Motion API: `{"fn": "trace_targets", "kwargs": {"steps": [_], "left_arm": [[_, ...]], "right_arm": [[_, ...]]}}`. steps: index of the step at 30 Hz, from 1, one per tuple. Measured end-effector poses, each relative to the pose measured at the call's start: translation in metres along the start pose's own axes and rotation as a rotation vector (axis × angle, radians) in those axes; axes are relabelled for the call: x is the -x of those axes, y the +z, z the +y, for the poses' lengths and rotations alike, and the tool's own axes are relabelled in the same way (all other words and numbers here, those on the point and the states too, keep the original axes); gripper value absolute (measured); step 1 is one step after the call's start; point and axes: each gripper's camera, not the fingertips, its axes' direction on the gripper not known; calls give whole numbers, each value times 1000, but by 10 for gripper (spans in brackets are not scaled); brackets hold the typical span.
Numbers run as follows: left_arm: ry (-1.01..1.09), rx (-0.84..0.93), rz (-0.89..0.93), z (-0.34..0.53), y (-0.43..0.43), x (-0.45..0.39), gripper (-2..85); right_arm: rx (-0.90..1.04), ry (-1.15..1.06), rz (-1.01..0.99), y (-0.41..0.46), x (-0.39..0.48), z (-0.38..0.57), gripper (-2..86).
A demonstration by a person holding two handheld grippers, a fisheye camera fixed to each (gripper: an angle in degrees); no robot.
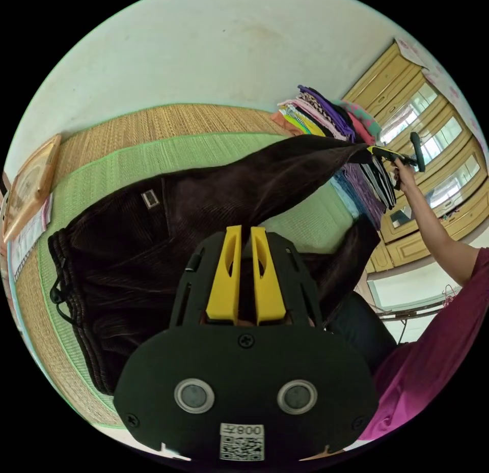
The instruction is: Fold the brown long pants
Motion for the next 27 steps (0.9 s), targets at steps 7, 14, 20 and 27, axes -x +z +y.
{"fn": "trace_targets", "kwargs": {"steps": [7, 14, 20, 27], "left_arm": [[-6, 90, 63, 67, 57, 10, 62], [-245, -20, -26, 188, 27, 78, 64], [-604, -99, -172, 341, -6, 142, 76], [-811, -205, -100, 469, 0, 180, 108]], "right_arm": [[334, 196, 28, 98, 14, -18, 37], [182, 74, -257, 62, 117, -71, 12], [170, -211, -562, 59, 335, -135, 33], [175, -493, -708, 37, 610, -230, 81]]}}
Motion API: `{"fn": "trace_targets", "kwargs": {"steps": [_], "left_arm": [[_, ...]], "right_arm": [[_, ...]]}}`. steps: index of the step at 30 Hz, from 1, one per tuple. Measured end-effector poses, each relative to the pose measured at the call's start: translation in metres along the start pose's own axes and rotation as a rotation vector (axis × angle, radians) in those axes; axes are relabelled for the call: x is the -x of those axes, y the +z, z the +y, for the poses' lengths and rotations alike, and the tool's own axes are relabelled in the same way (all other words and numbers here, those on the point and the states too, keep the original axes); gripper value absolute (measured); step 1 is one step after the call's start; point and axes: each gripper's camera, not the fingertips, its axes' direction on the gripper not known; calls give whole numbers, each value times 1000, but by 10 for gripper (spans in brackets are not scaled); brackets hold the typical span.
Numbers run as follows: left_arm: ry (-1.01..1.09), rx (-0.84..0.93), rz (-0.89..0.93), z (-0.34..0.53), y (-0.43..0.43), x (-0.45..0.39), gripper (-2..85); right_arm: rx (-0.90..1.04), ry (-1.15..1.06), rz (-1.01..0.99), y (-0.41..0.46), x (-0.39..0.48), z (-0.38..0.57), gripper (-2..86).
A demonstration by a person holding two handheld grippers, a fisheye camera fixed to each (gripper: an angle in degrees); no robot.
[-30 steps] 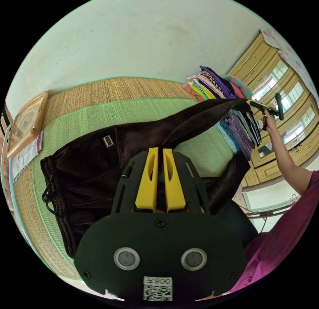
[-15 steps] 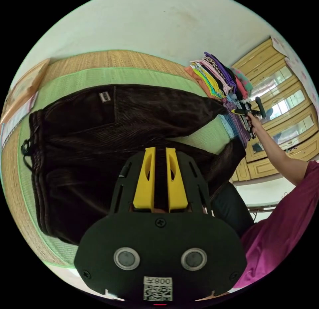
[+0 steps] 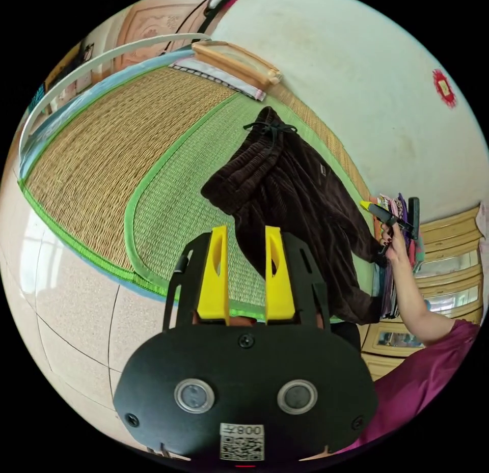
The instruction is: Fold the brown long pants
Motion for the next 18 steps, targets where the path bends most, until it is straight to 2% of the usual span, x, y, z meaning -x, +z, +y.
{"fn": "trace_targets", "kwargs": {"steps": [8, 12, 18], "left_arm": [[-69, -12, 241, 38, 51, 80, 95], [-79, -35, 297, 58, 62, 107, 84], [-74, -51, 318, 90, 67, 141, 43]], "right_arm": [[37, -151, 141, 60, 105, -178, 96], [57, -190, 149, 85, 141, -251, 103], [169, -295, 138, 146, 208, -307, 108]]}}
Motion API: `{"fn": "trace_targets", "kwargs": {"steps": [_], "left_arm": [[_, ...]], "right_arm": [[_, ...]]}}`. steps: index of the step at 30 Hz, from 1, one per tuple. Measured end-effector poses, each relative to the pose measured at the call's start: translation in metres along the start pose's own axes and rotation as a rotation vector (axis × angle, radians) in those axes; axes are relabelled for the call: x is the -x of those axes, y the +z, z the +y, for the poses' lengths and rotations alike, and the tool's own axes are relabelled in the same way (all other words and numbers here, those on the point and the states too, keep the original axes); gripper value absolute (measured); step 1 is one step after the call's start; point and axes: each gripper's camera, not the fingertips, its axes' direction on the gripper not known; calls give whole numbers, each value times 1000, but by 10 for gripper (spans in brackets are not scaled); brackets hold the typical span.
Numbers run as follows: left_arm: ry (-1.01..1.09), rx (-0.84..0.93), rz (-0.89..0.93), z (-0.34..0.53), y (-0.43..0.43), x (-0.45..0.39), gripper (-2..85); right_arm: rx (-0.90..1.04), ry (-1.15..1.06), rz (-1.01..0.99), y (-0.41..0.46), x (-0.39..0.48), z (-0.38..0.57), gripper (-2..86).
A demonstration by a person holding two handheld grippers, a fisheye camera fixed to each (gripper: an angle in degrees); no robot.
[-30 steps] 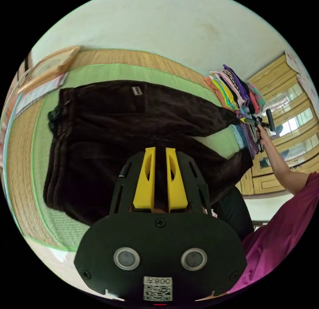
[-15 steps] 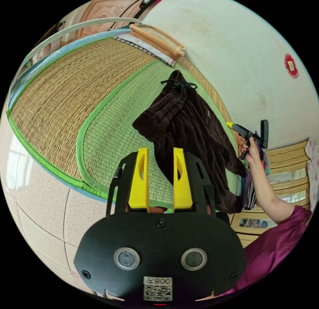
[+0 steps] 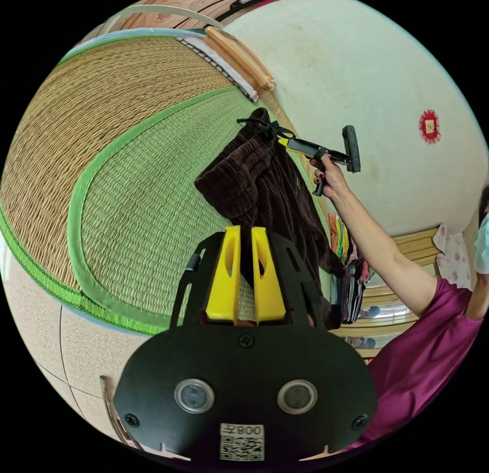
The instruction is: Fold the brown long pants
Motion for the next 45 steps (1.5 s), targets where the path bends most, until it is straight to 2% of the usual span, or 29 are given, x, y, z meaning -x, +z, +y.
{"fn": "trace_targets", "kwargs": {"steps": [3, 7, 15, 20, 22, 25, 28, 31, 34, 36, 42, 43, 45], "left_arm": [[-4, -6, 32, 11, -7, 14, 29], [45, -60, 67, 18, -32, 18, 19], [186, -238, 95, 22, -107, -17, 12], [138, -329, -17, 36, -156, -9, 12], [93, -307, -122, 40, -157, 4, 13], [-29, -260, -213, 53, -150, 23, 9], [-42, -267, -182, 67, -150, 10, 8], [-8, -211, -132, 67, -139, -14, 8], [49, -95, -60, 56, -111, -41, 9], [88, -39, -35, 49, -95, -62, 8], [190, 114, -144, 23, -56, -124, 2], [189, 163, -215, 18, -47, -128, 2], [197, 160, -194, 11, -45, -136, 1]], "right_arm": [[19, -14, 68, 7, 17, -16, 99], [37, -5, 38, -9, 18, -26, 66], [-207, 17, 27, -117, 50, -29, 43], [-291, -96, -10, -161, 102, -42, 55], [-235, -118, -27, -151, 119, -48, 59], [-177, -28, 25, -137, 122, -36, 53], [-146, 31, 4, -143, 100, 7, 48], [-186, 104, -52, -168, 71, 92, 30], [-200, 170, -109, -180, 53, 203, 17], [-136, 239, -133, -172, 49, 292, 13], [10, 408, -156, -146, 69, 477, 12], [25, 413, -146, -142, 72, 490, 11], [132, 446, -100, -112, 77, 534, 8]]}}
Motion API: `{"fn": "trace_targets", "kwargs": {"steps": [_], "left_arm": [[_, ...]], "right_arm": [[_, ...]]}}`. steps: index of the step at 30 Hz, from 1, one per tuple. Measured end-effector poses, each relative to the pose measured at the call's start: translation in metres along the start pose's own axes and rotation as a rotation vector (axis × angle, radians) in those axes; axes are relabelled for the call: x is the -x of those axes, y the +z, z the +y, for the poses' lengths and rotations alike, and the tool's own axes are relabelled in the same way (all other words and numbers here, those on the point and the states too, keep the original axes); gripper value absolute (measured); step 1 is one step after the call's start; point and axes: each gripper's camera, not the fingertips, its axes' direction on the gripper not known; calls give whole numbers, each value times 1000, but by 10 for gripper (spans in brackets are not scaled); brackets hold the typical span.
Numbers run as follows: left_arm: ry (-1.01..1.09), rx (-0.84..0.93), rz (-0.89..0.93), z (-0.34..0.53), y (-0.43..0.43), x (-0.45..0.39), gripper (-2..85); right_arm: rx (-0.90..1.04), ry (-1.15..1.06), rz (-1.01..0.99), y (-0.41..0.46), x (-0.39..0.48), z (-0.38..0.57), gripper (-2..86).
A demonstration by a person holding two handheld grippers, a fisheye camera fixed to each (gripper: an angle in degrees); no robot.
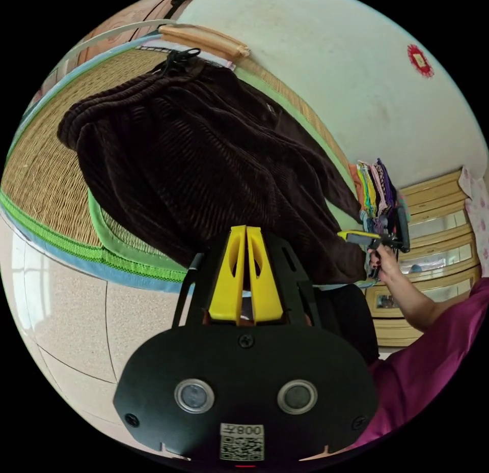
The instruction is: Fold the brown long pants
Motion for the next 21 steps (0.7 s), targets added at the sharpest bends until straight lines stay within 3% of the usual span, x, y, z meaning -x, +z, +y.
{"fn": "trace_targets", "kwargs": {"steps": [2, 5, 9, 15, 21], "left_arm": [[-83, 2, 39, -16, -13, -13, 2], [-14, 3, -24, -33, -32, -57, 4], [53, 31, 47, -53, -35, -111, 14], [245, 180, 148, -114, 6, -236, 54], [464, 309, 62, -197, 52, -375, 63]], "right_arm": [[-39, 15, -41, 5, -13, 25, 6], [-56, 21, -48, -2, -27, 57, 6], [-143, 76, -56, -24, -65, 132, 21], [-226, 313, -14, -51, -167, 294, 46], [-242, 481, 29, -49, -245, 438, 56]]}}
